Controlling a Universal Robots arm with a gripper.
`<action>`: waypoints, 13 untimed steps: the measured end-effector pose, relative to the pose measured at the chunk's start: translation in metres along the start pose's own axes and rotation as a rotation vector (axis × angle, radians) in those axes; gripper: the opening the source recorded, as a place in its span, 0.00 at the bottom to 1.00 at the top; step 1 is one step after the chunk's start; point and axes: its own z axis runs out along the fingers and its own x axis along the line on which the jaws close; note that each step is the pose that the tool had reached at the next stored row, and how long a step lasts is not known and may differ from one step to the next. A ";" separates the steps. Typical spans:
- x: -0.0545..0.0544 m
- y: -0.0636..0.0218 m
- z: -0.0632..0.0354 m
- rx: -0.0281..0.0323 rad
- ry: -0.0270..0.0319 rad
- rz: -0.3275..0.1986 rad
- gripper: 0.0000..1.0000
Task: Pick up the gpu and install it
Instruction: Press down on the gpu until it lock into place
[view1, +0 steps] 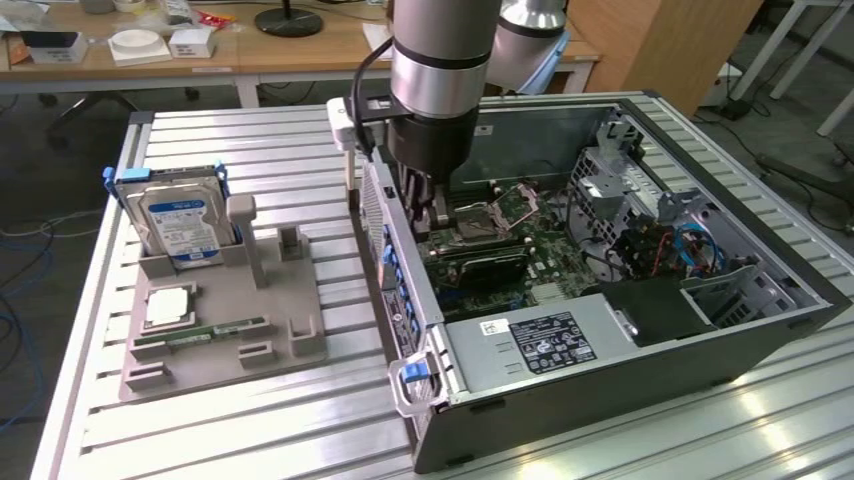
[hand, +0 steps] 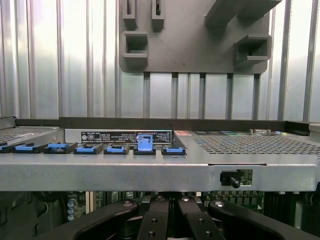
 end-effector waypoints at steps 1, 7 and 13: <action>0.000 0.0000 0.0000 0.0000 0.0000 0.000 0.10; 0.001 0.0000 -0.0001 -0.0001 0.0001 0.000 0.10; 0.002 0.0003 0.0000 0.0000 0.0000 0.000 0.10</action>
